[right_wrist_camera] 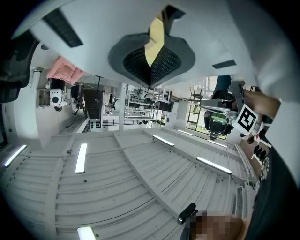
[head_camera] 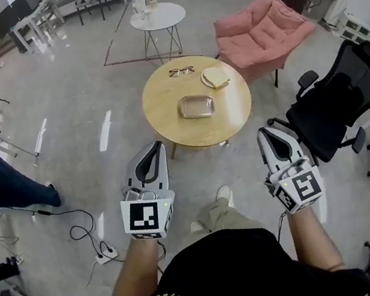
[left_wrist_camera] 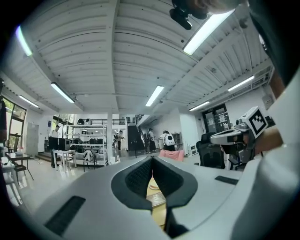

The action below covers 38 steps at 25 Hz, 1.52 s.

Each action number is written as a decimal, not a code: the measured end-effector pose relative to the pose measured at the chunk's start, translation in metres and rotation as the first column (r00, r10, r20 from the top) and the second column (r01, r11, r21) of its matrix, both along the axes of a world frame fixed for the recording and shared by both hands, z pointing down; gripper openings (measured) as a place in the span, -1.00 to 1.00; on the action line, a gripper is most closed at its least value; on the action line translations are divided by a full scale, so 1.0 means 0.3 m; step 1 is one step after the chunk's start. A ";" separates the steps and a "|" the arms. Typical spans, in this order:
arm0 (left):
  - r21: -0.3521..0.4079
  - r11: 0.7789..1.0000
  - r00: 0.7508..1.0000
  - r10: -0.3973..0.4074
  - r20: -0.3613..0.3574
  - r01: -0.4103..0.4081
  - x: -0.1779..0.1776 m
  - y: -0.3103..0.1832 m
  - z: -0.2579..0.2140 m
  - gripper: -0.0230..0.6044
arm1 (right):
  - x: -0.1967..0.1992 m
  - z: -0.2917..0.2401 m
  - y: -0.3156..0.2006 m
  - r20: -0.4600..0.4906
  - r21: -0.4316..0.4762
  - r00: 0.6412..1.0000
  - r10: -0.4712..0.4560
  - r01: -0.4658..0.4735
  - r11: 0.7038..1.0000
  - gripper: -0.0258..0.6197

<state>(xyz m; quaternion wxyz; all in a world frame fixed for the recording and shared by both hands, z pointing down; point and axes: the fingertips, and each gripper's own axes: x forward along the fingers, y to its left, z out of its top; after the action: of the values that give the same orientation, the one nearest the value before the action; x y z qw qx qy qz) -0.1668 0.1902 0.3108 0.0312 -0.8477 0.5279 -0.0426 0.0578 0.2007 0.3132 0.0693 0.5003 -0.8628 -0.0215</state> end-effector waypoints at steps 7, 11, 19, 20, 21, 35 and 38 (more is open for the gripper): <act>-0.028 0.999 1.000 0.022 -0.010 -0.022 0.064 -0.105 0.033 -0.87 | 0.043 0.026 -0.110 -0.002 -0.014 0.999 -0.034 0.034 0.999 -0.87; -0.040 0.999 1.000 0.022 -0.004 -0.022 0.101 -0.185 0.032 -0.87 | 0.076 0.018 -0.199 0.007 -0.020 0.999 -0.042 0.042 0.999 -0.87; -0.070 0.997 0.999 0.013 -0.031 -0.015 0.128 -0.349 0.040 -0.87 | 0.114 0.024 -0.360 0.023 -0.032 0.998 -0.054 0.055 0.998 -0.87; -0.071 0.997 0.999 0.012 -0.030 -0.014 0.131 -0.367 0.040 -0.87 | 0.116 0.027 -0.376 0.024 -0.036 0.998 -0.056 0.057 0.998 -0.87; -0.072 0.997 0.999 0.013 -0.030 -0.015 0.134 -0.385 0.042 -0.87 | 0.117 0.031 -0.392 0.025 -0.039 0.998 -0.058 0.059 0.998 -0.87; -0.086 0.996 1.000 0.018 -0.025 -0.020 0.200 -0.575 0.047 -0.87 | 0.144 0.030 -0.569 0.022 -0.051 0.995 -0.095 0.096 0.994 -0.87; -0.085 0.996 1.000 0.006 -0.018 -0.007 0.210 -0.609 0.044 -0.87 | 0.157 0.026 -0.608 0.020 -0.048 0.994 -0.107 0.108 0.993 -0.87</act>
<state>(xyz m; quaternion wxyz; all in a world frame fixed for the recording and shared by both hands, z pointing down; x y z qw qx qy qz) -0.1038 0.0076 0.3238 -0.0093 -0.8504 0.5230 -0.0574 0.1049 0.0183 0.3210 0.0730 0.4516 -0.8892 0.0001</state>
